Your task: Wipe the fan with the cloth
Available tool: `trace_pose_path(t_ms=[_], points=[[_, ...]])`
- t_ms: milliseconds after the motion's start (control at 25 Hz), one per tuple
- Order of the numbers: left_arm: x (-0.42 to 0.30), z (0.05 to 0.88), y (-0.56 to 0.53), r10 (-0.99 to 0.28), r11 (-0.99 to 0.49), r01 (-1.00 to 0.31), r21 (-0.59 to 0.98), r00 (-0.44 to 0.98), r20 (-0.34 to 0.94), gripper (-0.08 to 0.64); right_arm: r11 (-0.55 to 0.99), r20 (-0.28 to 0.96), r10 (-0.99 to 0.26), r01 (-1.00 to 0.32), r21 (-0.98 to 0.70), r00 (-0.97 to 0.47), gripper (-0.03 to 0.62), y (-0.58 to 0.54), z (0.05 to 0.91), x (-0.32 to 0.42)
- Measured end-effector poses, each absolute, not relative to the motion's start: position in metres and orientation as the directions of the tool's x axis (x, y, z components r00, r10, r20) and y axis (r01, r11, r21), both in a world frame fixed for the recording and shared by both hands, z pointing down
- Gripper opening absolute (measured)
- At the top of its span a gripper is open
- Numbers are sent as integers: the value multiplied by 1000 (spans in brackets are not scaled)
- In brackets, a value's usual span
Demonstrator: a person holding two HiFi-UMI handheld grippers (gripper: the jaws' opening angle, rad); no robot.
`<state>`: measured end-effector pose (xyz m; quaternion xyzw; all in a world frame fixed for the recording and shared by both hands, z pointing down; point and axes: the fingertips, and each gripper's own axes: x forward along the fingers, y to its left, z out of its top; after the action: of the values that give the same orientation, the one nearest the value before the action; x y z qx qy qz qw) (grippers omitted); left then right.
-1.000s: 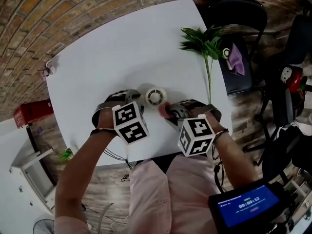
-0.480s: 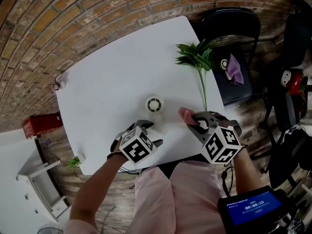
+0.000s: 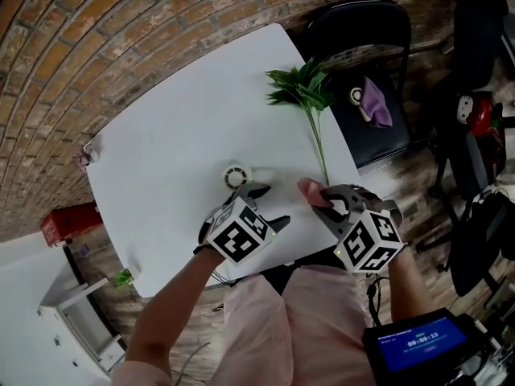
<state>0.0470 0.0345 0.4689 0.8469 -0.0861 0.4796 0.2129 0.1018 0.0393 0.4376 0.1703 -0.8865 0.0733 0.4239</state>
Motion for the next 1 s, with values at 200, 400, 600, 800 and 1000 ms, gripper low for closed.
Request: trace_pose_path(t_ms=[200,400,600,800,1000], points=[[27,419,-3,-120,-915,-382,129,562,819,242,931,763,-245,-365,12,-599,48,38,432,99],[-5,432,-23,-82,-970,-240,24,422,903,368,941,758,-213,-337,-10,-617,48,39,433,85],[-13,471,-19,-10,-999,-54,7,311,950,408,944,756,-154,-320,-76,-636,48,46,440,64],[-21,497,-27,11,-999,43,0,245,969,411,947,762,-94,-293,-130,-641,49,56,453,36],[-22,501,-28,15,-998,62,1,225,974,376,928,747,-68,-318,-196,-661,49,60,466,5]])
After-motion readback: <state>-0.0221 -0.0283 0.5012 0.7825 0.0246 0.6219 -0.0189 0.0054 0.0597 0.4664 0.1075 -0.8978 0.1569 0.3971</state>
